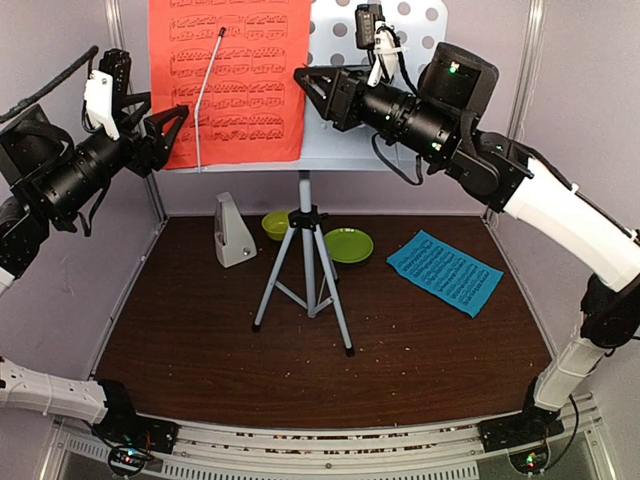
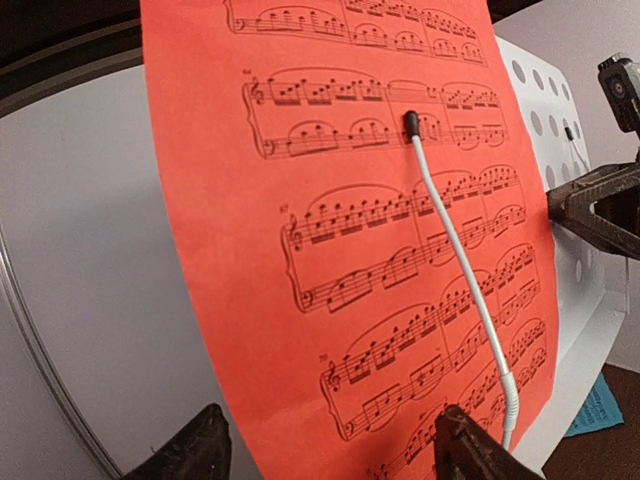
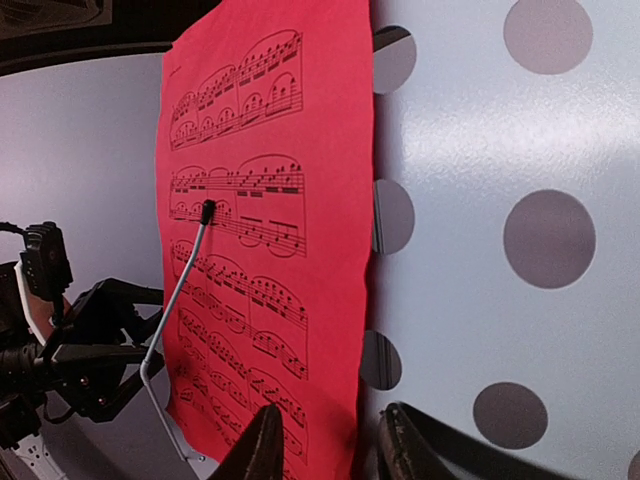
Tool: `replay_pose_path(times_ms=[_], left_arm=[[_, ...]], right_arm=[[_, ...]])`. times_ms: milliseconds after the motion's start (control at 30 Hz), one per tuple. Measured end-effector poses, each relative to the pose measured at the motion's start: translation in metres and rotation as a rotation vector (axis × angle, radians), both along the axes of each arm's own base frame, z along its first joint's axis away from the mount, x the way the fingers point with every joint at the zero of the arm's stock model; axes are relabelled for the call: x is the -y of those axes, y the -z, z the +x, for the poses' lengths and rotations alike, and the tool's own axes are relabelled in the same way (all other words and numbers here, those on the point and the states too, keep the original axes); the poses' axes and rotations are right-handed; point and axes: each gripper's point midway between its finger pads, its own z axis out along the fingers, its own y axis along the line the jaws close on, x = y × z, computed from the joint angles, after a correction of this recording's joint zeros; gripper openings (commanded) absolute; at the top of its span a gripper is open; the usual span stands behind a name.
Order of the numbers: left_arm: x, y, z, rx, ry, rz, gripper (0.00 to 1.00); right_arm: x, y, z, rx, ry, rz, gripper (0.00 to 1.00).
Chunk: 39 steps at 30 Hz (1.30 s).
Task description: Set up the instrument practice props
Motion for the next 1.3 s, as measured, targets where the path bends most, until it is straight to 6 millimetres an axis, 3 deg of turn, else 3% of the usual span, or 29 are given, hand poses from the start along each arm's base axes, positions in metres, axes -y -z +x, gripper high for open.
replay_pose_path(times_ms=[133, 233, 467, 567, 667, 833, 1033, 1167, 1300], left_arm=[[-0.005, -0.003, -0.005, 0.006, 0.005, -0.006, 0.84], [-0.011, -0.007, -0.012, 0.011, 0.013, -0.015, 0.93], [-0.034, -0.013, -0.035, 0.032, 0.029, -0.031, 0.96], [-0.046, -0.001, -0.044, 0.028, 0.029, -0.034, 0.96], [-0.051, 0.027, -0.046, -0.013, 0.022, -0.018, 0.96], [-0.045, 0.103, -0.035, -0.152, 0.004, 0.048, 0.96], [-0.031, 0.193, -0.025, -0.323, 0.01, 0.098, 0.96], [-0.018, 0.24, -0.017, -0.408, 0.024, 0.101, 0.96], [-0.001, 0.274, -0.01, -0.477, 0.062, 0.089, 0.95]], right_arm=[[0.008, -0.009, -0.003, 0.015, 0.013, 0.011, 0.47], [0.017, -0.018, -0.008, 0.03, 0.016, 0.026, 0.63], [0.041, -0.036, -0.035, 0.079, -0.035, 0.041, 0.83], [0.051, -0.035, -0.048, 0.091, -0.066, 0.032, 0.87], [0.064, -0.017, -0.062, 0.081, -0.089, -0.009, 0.88], [0.083, 0.035, -0.077, 0.023, -0.106, -0.089, 0.88], [0.108, 0.128, -0.079, -0.13, -0.07, -0.19, 0.88], [0.143, 0.197, -0.068, -0.276, 0.005, -0.192, 0.87], [0.191, 0.262, -0.035, -0.455, 0.17, -0.161, 0.84]])
